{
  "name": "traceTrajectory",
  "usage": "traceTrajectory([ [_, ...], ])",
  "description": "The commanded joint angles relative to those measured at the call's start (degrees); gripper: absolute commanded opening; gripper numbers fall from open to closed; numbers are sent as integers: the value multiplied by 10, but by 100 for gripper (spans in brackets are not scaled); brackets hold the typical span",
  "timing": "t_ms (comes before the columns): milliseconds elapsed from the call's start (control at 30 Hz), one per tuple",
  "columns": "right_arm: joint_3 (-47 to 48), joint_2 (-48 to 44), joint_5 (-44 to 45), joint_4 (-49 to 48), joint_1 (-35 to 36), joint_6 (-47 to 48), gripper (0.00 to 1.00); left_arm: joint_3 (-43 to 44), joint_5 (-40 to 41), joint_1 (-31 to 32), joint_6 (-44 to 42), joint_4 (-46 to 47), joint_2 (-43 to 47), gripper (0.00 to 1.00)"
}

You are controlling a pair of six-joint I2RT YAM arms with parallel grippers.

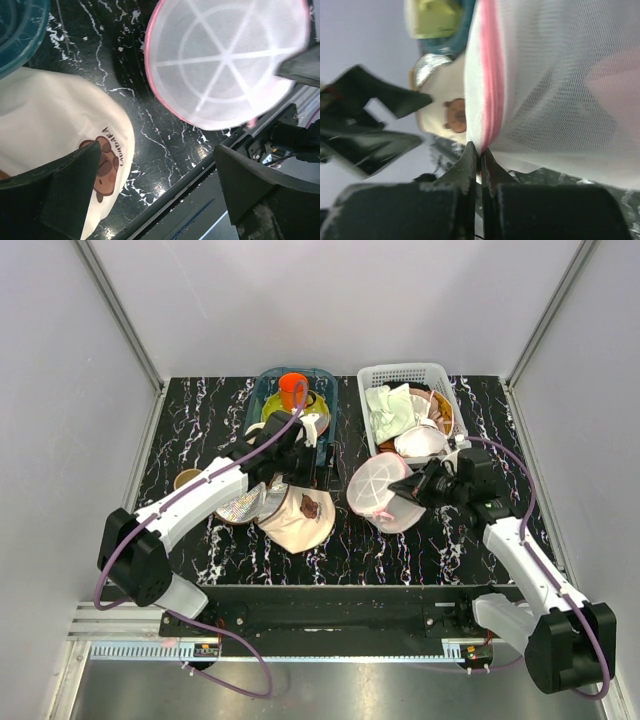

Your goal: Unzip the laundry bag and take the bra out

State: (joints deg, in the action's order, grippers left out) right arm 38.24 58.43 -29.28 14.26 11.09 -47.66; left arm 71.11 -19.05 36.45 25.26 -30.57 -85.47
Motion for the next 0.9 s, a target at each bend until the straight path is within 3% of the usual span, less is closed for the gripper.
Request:
traceTrajectory([
  [0, 20, -26, -117, -136, 4, -116, 0, 31, 67, -3, -34, -38, 9, 99],
  [200, -21, -16, -176, -309, 5, -238, 0, 58, 89, -52, -76, -72, 58, 99],
  [367, -96, 19, -187, -346, 5, -267, 0, 67, 81, -65, -87, -98, 62, 99],
  [500, -131, 50, -137, -314, 3, -247, 0, 10, -54, -63, -30, -47, 58, 99],
  [567, -135, 55, -107, -297, 3, -228, 26, -23, -101, -56, 6, 3, 51, 99],
  [600, -129, 52, -98, -261, 4, -219, 48, -45, -122, -51, 32, 15, 49, 99],
  [633, -114, 46, -86, -233, 3, -191, 57, -54, -123, -37, 42, 29, 50, 99],
  [700, -86, 11, -35, -114, 4, -149, 67, -67, -115, -22, 58, 32, 63, 99],
  [867, 15, -58, 92, 77, 4, -16, 70, -84, -129, 12, 102, 26, 82, 99],
])
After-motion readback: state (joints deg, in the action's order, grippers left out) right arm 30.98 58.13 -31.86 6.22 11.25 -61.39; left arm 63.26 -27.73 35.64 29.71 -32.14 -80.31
